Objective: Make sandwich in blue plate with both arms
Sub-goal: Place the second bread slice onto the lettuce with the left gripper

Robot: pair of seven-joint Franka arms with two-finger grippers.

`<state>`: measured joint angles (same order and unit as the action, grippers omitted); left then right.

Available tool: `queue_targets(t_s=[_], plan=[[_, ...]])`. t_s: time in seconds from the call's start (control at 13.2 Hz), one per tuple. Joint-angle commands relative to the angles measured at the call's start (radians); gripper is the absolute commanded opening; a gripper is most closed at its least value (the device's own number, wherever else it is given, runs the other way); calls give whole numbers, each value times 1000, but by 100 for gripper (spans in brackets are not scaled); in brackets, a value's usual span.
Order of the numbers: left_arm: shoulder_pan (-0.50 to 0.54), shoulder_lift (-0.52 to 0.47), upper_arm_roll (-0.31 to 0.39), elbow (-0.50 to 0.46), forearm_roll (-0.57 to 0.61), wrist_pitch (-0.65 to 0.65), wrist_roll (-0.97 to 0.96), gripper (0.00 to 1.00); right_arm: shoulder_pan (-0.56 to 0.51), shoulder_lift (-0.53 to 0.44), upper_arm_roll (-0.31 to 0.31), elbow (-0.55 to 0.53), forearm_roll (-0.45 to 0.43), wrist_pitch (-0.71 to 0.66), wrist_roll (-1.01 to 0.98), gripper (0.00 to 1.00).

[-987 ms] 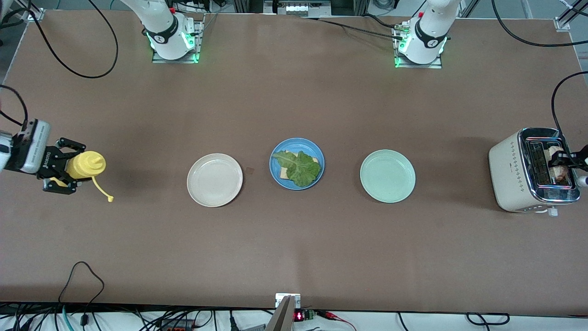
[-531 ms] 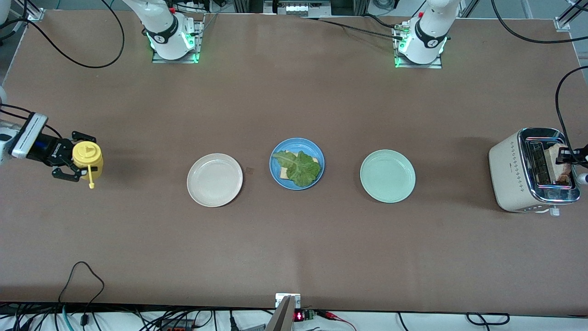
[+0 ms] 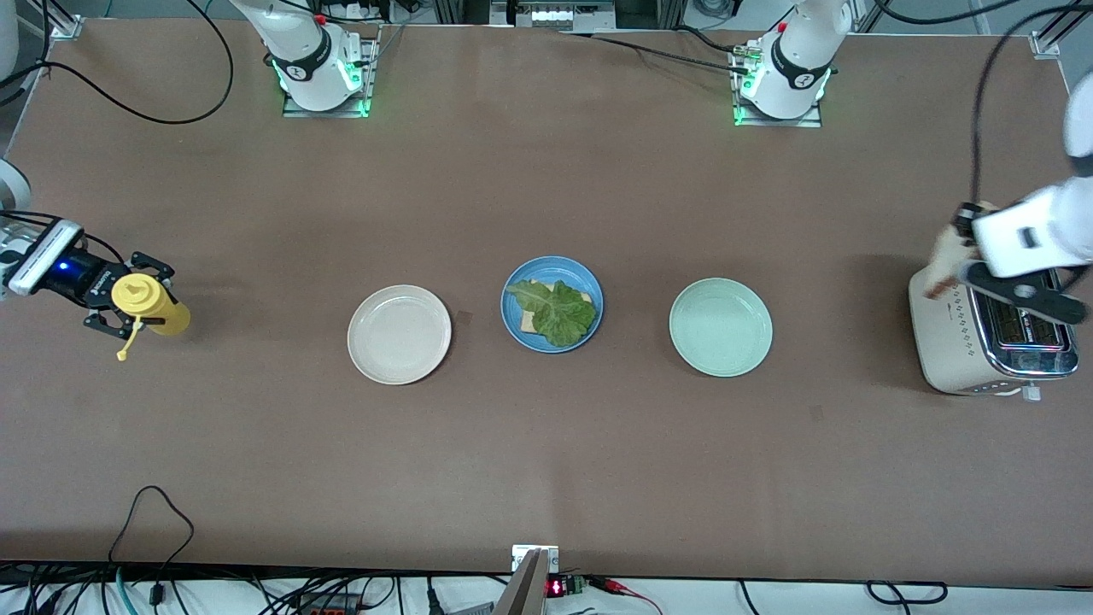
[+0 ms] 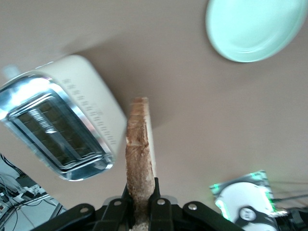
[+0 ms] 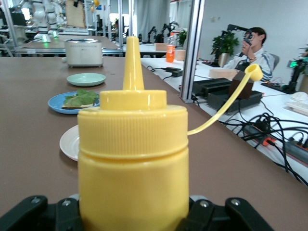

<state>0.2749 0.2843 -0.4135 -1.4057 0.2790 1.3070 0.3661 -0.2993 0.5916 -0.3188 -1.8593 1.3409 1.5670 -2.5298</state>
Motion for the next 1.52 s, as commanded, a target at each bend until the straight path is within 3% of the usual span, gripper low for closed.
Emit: queue_targets(t_s=[0.0, 0.3, 0.46, 0.68, 0.99, 1.29, 1.37, 1.44], plan=[[-71, 45, 12, 28, -155, -22, -73, 1, -43, 30, 20, 2, 52, -39, -20, 0], [-121, 189, 12, 28, -520, 23, -168, 1, -52, 63, 20, -37, 52, -103, -67, 0], [-128, 266, 12, 10, -778, 119, -154, 1, -49, 80, 21, -37, 52, -114, -69, 0], [-181, 355, 12, -10, -1039, 274, -145, 1, -46, 120, 24, -29, 93, -116, -81, 0], [-282, 389, 10, -207, -1361, 611, 141, 1, -49, 162, 26, -29, 112, -116, -104, 0], [-286, 447, 12, -308, -1492, 686, 483, 1, -52, 183, 24, -29, 110, -116, -103, 0], [-284, 464, 12, -318, -1494, 686, 520, 1, -53, 182, 23, -26, 106, -116, -101, 3], [-283, 476, 12, -325, -1492, 686, 525, 1, -61, 180, 21, -23, 100, -116, -86, 45]])
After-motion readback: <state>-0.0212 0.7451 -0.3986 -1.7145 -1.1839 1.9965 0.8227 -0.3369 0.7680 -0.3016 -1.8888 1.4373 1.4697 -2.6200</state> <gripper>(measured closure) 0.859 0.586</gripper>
